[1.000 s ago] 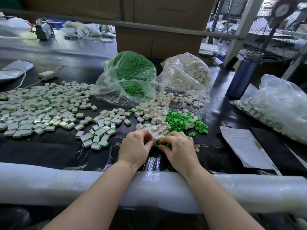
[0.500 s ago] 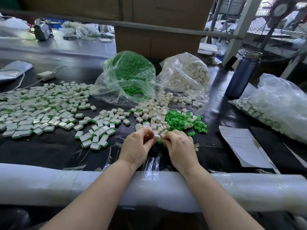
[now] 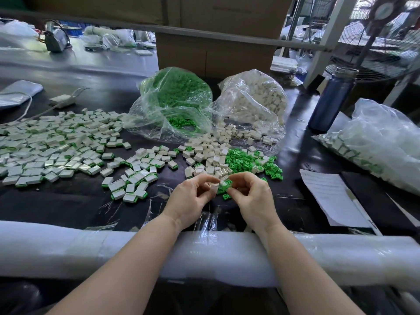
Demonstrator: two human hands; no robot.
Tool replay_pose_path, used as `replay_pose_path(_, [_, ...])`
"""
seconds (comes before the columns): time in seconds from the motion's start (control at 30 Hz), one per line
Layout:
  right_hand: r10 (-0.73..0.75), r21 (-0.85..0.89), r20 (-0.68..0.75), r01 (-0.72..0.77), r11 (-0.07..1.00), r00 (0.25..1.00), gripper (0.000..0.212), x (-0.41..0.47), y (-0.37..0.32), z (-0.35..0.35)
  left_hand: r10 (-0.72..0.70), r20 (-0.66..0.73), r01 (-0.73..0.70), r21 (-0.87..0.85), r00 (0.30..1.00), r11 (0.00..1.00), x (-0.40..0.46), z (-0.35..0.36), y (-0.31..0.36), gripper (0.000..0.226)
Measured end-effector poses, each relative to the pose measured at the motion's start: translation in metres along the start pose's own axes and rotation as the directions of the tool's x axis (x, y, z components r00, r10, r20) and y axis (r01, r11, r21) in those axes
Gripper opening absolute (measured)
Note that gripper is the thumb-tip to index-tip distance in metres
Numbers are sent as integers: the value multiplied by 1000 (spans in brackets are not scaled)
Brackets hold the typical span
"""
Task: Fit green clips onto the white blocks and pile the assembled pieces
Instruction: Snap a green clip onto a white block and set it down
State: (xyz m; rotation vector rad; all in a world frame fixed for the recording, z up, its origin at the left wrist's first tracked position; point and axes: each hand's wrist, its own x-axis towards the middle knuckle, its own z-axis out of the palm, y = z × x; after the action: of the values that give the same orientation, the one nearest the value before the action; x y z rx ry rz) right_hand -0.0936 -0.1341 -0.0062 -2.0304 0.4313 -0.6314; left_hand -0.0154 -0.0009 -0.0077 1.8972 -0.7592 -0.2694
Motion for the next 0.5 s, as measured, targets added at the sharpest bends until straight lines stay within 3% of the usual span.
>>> replay_pose_path(0.17, [-6, 64, 12, 6, 998, 1000, 23, 0, -1, -1, -67, -30, 62, -140, 997, 988, 1, -2, 1, 13])
replay_pose_path(0.3, [-13, 161, 54, 5, 987, 998, 24, -1, -5, -1, -33, -33, 27, -164, 999, 986, 2, -3, 3, 10])
replay_pose_path(0.5, [-24, 161, 66, 13, 987, 998, 22, -1, -7, -1, 3, -14, -6, -199, 1000, 980, 1, -4, 5, 19])
